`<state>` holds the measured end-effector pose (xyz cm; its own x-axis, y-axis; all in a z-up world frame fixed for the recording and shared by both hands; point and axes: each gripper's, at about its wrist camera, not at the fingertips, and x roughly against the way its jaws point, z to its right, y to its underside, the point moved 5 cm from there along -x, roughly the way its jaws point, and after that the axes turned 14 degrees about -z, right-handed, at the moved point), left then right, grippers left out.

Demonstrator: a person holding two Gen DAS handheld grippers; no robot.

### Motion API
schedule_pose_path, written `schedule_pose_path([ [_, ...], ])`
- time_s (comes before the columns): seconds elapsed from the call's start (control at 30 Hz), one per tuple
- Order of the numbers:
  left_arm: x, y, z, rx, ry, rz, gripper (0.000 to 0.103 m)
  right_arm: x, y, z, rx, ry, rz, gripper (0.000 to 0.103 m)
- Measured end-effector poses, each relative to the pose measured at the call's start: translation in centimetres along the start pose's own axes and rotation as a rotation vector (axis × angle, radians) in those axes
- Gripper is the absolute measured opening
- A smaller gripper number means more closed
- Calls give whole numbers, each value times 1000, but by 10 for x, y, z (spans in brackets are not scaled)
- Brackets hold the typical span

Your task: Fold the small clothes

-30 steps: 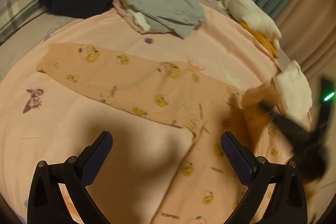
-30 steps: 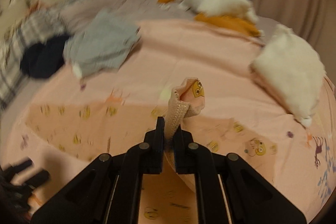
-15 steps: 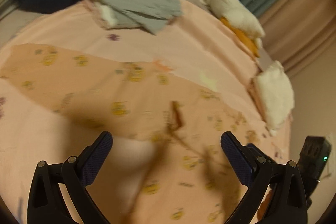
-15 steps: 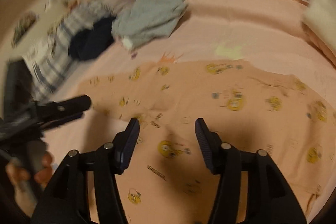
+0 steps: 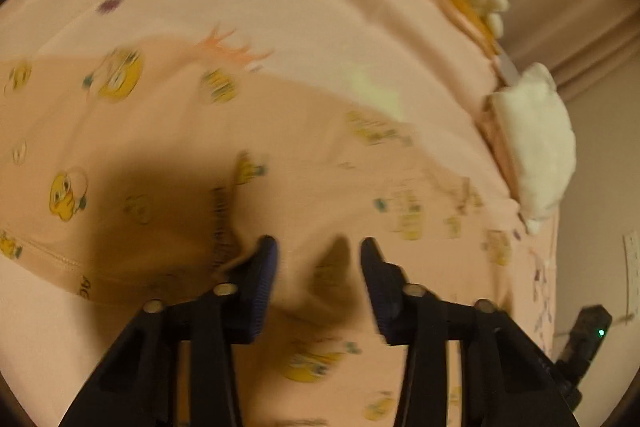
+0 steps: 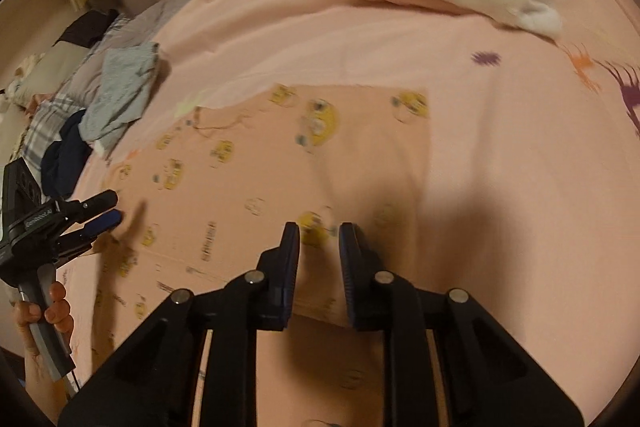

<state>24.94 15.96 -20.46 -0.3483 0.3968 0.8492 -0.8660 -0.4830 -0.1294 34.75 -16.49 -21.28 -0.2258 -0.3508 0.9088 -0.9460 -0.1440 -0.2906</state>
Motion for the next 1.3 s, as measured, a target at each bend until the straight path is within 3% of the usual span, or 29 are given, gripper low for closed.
schedule_pose_path([
  [0.13,16,6,-14,38,104,13,30,6,7,8,-30,-35,11,18],
  [0.3,75,17,-62,148,133,146,68,29,19,-5,-6,-91,59,31],
  [0.37,98,19,-94,215,135,198,69,36,24,-13,6,-111,67,37],
  [0.47,128,24,-149,337,106,272,69,40,32,-25,28,-126,69,37],
  [0.63,159,33,-239,556,128,380,69,40,42,-41,52,-138,56,37],
  [0.77,164,26,-274,621,233,429,69,38,45,-49,56,-141,44,38],
  [0.93,164,4,-283,638,216,468,69,32,46,-58,63,-129,31,38],
  [0.97,165,0,-284,642,187,469,63,30,46,-59,64,-127,26,38],
  [1.03,167,-4,-285,642,105,451,39,27,46,-61,65,-121,18,38],
  [1.07,168,-6,-283,629,75,436,12,26,46,-61,66,-118,16,38],
  [1.1,168,-7,-279,603,52,421,6,25,47,-61,67,-118,14,38],
  [1.2,178,-10,-240,465,-79,424,6,24,47,-60,67,-119,15,38],
  [1.3,187,-14,-181,310,-123,424,6,24,48,-58,61,-133,19,38],
])
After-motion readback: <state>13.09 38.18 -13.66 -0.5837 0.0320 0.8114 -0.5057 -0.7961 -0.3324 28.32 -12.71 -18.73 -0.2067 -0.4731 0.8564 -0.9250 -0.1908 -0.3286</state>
